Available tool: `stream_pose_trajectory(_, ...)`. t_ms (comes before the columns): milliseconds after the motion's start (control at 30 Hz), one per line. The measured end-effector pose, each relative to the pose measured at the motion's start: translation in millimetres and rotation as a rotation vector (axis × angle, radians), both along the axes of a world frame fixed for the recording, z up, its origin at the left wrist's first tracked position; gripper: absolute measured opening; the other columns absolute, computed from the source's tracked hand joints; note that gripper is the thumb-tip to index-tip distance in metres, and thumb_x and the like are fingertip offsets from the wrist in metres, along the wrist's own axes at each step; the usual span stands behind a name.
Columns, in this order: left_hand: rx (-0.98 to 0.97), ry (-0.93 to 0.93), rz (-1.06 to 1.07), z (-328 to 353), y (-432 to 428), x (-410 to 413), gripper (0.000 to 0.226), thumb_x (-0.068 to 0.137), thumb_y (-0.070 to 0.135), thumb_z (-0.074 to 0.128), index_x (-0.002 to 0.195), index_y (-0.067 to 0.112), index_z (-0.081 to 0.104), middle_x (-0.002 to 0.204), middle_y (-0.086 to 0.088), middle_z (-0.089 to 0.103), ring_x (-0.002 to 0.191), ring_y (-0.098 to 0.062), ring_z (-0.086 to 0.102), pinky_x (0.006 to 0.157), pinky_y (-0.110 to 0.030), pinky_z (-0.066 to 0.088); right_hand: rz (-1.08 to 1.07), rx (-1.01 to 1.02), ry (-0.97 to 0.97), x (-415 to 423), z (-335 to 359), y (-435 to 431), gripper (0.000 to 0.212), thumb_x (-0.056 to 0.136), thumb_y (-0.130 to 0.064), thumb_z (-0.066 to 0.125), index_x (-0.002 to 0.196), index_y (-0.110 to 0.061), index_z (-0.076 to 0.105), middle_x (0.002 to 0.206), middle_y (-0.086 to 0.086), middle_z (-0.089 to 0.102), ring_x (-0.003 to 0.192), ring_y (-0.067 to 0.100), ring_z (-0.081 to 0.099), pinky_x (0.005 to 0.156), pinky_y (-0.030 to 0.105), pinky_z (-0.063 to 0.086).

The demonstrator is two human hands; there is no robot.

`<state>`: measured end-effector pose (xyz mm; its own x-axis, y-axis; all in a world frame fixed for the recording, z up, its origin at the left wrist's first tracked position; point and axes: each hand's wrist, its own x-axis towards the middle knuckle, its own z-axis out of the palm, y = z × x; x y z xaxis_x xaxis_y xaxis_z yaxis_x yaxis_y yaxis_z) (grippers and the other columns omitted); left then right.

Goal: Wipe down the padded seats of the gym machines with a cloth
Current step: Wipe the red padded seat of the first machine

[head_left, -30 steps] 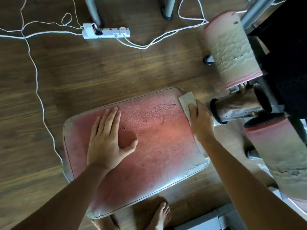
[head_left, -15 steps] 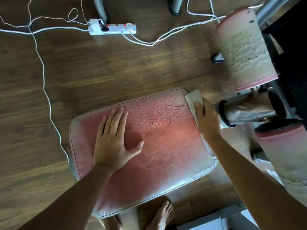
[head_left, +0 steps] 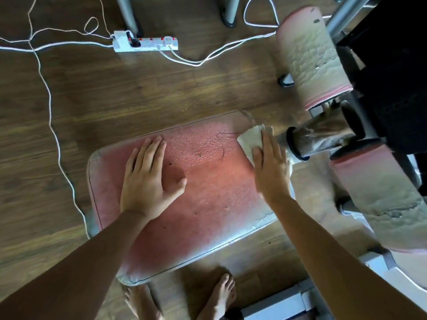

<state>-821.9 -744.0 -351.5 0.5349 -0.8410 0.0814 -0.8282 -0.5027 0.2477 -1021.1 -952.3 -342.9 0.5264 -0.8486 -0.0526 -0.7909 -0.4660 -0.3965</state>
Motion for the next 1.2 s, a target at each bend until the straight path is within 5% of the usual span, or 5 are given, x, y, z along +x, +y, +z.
stream_pose_trajectory(267, -0.015, 0.101, -0.135, 2.7, 11.3, 19.8, 0.072, 0.096, 0.049, 0.043, 0.154, 0.007, 0.035, 0.162, -0.007, 0.032, 0.152, -0.022, 0.027, 0.123, -0.042, 0.022, 0.196, -0.181, 0.162, -29.9, 3.8, 61.7, 0.052, 0.104, -0.032, 0.034, 0.153, -0.013, 0.039, 0.16, 0.007, 0.036, 0.148, 0.033, 0.031, 0.108, 0.057, 0.042)
stream_pose_trajectory(500, -0.002, -0.088, -0.216, -1.9, 47.9, 61.8, 0.064, 0.101, 0.041, 0.04, 0.154, 0.005, 0.035, 0.161, -0.011, 0.034, 0.149, -0.035, 0.03, 0.124, -0.047, 0.016, 0.766, -0.322, 0.16, -42.8, 8.2, 33.8, 0.052, 0.104, -0.036, 0.051, 0.153, -0.021, 0.041, 0.162, 0.005, 0.032, 0.15, 0.025, 0.03, 0.119, 0.043, 0.03)
stream_pose_trajectory(667, -0.079, 0.015, -0.201, -2.3, 48.4, 61.5, 0.061, 0.1, 0.034, 0.044, 0.153, 0.003, 0.035, 0.162, -0.01, 0.033, 0.151, -0.031, 0.028, 0.124, -0.048, 0.017, 0.655, -0.32, 0.161, -16.9, -5.1, 13.4, 0.05, 0.107, -0.042, 0.035, 0.153, -0.023, 0.04, 0.163, -0.001, 0.032, 0.152, 0.023, 0.025, 0.121, 0.048, 0.023)
stream_pose_trajectory(967, -0.173, 0.024, -0.199, -6.7, 49.2, 64.1, 0.049, 0.103, 0.017, 0.041, 0.149, 0.0, 0.041, 0.158, -0.013, 0.039, 0.149, -0.031, 0.033, 0.124, -0.044, 0.02, -0.082, -0.215, 0.153, 72.0, -6.2, 28.7, 0.054, 0.105, -0.049, 0.027, 0.156, -0.032, 0.032, 0.158, 0.004, 0.04, 0.147, 0.028, 0.034, 0.123, 0.048, 0.018)
stream_pose_trajectory(1200, -0.237, 0.048, -0.181, -8.3, 51.2, 65.4, 0.048, 0.099, 0.006, 0.042, 0.146, -0.005, 0.044, 0.155, -0.019, 0.042, 0.144, -0.034, 0.039, 0.123, -0.045, 0.023, 0.319, -0.099, 0.088, 116.4, -3.3, 121.9, 0.049, 0.107, -0.046, 0.031, 0.155, -0.04, 0.028, 0.166, 0.004, 0.024, 0.155, 0.029, 0.009, 0.125, 0.054, 0.004)
